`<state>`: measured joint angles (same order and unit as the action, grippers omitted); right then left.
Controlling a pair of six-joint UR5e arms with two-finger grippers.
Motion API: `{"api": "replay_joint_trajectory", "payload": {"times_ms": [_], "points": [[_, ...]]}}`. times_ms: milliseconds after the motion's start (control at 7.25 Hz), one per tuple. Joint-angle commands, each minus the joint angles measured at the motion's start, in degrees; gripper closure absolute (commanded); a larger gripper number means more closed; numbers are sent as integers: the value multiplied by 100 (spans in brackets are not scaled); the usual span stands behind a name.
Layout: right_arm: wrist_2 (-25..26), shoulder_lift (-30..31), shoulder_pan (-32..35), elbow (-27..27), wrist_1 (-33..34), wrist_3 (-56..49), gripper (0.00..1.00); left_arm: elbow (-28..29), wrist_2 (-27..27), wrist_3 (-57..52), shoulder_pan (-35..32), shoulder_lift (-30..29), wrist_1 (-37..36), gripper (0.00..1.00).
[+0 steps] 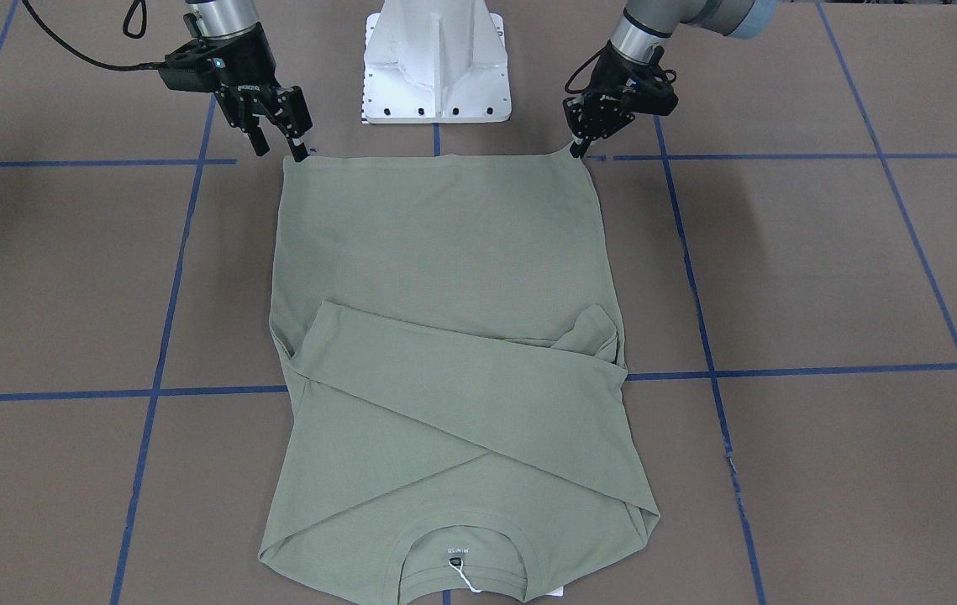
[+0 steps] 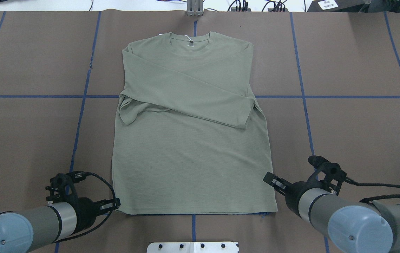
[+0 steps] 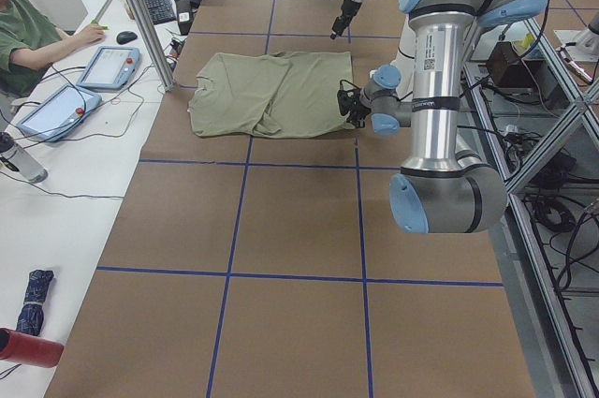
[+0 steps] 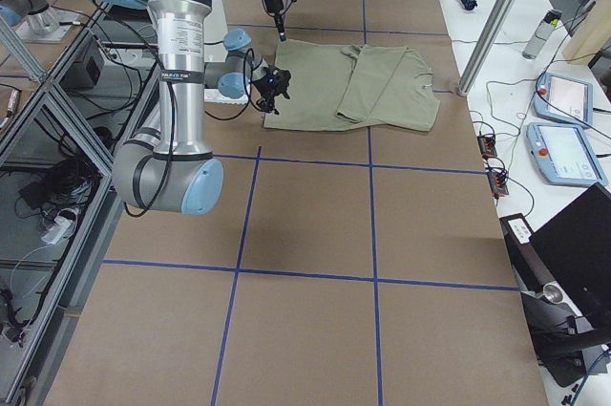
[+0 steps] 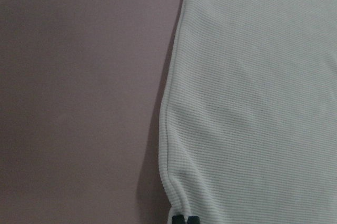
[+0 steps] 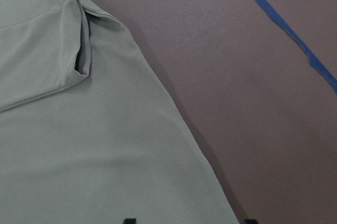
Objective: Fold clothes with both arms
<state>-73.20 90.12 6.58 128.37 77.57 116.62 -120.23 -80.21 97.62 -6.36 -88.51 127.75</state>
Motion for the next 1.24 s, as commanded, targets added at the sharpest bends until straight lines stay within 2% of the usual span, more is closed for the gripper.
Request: {"api": "replay_joint_trajectory", "payload": {"times_ms": [0,414,965,1103], "points": [[358,-64,-340,-188,232,168,21,-202,6,2,-14,-9,-5,100],[674,-152,-613,-601,223,291,22,-334,-12,11,-23,-17,4,100],[930,-153,-956,-779,214,371,25,-369,-12,55,-23,-17,13,100],[948,-153,-965,-779,214,371,32,-369,-3,64,-23,-17,13,100]]}}
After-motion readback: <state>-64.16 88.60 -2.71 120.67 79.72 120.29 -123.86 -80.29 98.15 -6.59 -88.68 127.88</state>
